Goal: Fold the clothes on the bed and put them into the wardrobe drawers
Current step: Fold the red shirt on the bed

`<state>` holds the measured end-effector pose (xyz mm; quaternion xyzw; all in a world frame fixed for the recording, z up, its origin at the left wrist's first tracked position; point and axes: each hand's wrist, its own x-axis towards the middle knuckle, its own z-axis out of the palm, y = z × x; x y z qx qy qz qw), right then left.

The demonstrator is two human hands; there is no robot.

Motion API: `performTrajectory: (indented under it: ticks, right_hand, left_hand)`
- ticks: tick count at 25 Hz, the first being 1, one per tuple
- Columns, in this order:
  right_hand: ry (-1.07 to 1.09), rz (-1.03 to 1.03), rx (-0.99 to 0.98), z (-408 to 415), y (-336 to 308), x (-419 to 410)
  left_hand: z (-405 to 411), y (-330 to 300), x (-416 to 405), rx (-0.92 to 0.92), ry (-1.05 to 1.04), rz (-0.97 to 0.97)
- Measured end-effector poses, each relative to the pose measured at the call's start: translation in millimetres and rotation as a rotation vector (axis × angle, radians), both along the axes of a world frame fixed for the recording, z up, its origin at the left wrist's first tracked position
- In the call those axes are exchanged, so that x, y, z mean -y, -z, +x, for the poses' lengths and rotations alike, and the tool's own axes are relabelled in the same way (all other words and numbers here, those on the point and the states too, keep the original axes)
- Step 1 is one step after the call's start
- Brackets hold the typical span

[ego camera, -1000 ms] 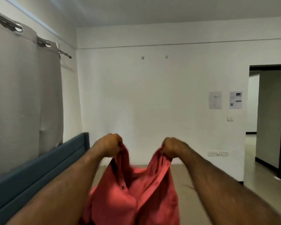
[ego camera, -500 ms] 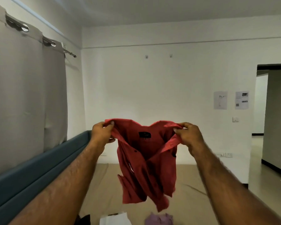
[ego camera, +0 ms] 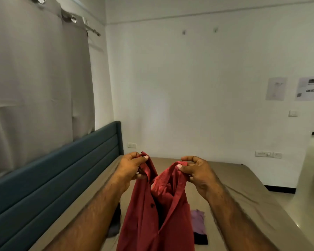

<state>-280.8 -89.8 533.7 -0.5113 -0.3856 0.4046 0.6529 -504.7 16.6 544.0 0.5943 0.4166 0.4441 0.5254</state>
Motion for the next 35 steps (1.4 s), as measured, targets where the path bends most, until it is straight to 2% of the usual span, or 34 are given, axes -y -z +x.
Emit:
performTrajectory:
  ticks: [2, 6, 11, 14, 19, 23, 29, 33, 35]
  right_hand:
    - [0.005, -0.007, -0.046, -13, 20, -3]
    - [-0.055, -0.044, -0.047, -44, 57, -11]
    - [0.058, -0.121, -0.091, -74, 94, -24]
    - [0.071, -0.19, -0.033, -112, 109, -47]
    - [0.137, -0.14, 0.164, -119, 77, -77]
    - [0.298, -0.061, 0.28, -140, 65, -79]
    - [0.282, -0.069, 0.193, -159, 80, -76]
    - [0.24, -0.105, 0.171, -144, 92, -75]
    - [0.189, -0.142, 0.25, -134, 91, -72]
  left_hand:
    - [-9, 18, 11, 0.067, 0.024, -0.06]
    - [-33, 60, 12, 0.086, 0.017, -0.119]
    - [-60, 96, 4, 0.202, 0.039, -0.277]
    - [-78, 115, -16, 0.217, 0.043, -0.341]
    - [-75, 97, -70, 0.218, 0.175, -0.322]
    - [-68, 90, -77, 0.198, 0.244, -0.198]
    - [-64, 106, -68, 0.163, 0.373, -0.163]
    - [-53, 118, -59, 0.21, 0.342, -0.175]
    - [-46, 116, -54, 0.194, 0.297, -0.166]
